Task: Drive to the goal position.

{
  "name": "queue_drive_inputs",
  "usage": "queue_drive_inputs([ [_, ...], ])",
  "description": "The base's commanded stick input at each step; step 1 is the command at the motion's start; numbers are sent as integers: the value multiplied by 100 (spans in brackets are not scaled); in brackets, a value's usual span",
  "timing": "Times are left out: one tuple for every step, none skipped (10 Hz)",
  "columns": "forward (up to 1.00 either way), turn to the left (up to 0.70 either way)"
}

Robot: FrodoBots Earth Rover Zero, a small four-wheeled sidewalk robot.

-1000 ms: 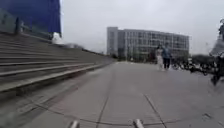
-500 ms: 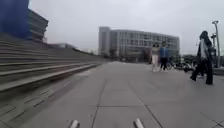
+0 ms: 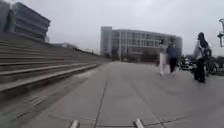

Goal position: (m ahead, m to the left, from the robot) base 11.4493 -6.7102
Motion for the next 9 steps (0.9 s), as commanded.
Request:
queue_drive_inputs([
  [85,-4],
  [85,-4],
  [85,-4],
  [85,-4],
  [85,-4],
  [85,-4],
  [85,-4],
  [85,-4],
  [85,-4],
])
